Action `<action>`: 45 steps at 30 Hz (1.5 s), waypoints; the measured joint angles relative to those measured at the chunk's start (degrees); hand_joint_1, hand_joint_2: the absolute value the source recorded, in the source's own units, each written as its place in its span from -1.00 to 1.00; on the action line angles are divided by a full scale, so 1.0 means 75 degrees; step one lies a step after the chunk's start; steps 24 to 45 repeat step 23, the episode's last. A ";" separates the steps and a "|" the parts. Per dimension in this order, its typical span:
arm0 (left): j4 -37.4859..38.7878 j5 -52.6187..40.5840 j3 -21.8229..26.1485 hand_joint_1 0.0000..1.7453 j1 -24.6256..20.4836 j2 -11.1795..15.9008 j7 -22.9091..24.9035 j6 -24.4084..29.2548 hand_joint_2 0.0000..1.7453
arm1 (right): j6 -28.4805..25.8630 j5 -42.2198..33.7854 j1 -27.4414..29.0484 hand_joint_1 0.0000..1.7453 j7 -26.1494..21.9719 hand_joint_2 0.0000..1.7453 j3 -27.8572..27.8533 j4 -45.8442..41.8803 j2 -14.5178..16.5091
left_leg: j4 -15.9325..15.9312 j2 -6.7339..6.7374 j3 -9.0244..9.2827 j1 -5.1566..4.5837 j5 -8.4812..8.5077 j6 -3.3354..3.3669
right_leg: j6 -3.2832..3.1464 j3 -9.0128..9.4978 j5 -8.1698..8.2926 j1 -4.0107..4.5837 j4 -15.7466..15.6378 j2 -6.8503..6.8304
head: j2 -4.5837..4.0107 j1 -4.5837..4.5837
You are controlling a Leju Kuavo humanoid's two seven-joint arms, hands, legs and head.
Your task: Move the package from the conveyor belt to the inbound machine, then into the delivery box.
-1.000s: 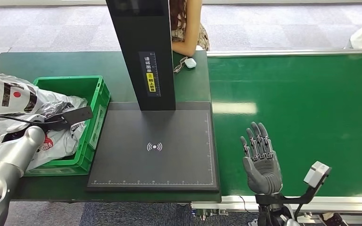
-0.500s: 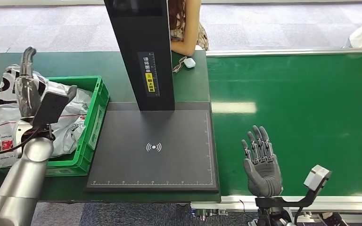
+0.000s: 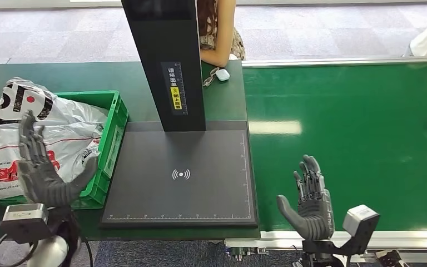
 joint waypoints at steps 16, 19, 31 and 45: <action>0.0809 -0.0665 -0.0538 -1.00 0.1400 -0.1430 0.1350 -0.1104 1.00 | -0.0522 0.2278 -0.0141 -1.00 0.0036 1.00 0.1296 0.0759 -0.0007 | 0.0003 -0.0013 -0.0009 0.0004 -0.0007 0.0009 | 0.0006 0.0000 -0.0013 0.0004 -0.0001 -0.0015 | 0.0000 0.0001; 0.0809 -0.0918 -0.0676 -1.00 0.1441 -0.1433 0.1518 -0.1192 1.00 | -0.0843 0.2055 -0.0059 -1.00 0.0022 1.00 0.1388 0.0777 -0.0009 | 0.0003 -0.0014 -0.0007 0.0004 -0.0007 0.0009 | 0.0005 0.0001 -0.0014 0.0004 -0.0001 -0.0015 | 0.0000 0.0002; 0.0809 -0.1038 -0.0816 -1.00 0.1590 -0.1416 0.1619 -0.1127 1.00 | -0.1217 0.1523 0.0192 -1.00 -0.0077 1.00 0.1428 0.0793 -0.0009 | 0.0003 -0.0014 -0.0010 0.0004 -0.0008 0.0010 | 0.0004 0.0000 -0.0017 0.0004 -0.0001 -0.0015 | 0.0000 0.0003; 0.0809 -0.1038 -0.0816 -1.00 0.1590 -0.1416 0.1619 -0.1127 1.00 | -0.1217 0.1523 0.0192 -1.00 -0.0077 1.00 0.1428 0.0793 -0.0009 | 0.0003 -0.0014 -0.0010 0.0004 -0.0008 0.0010 | 0.0004 0.0000 -0.0017 0.0004 -0.0001 -0.0015 | 0.0000 0.0003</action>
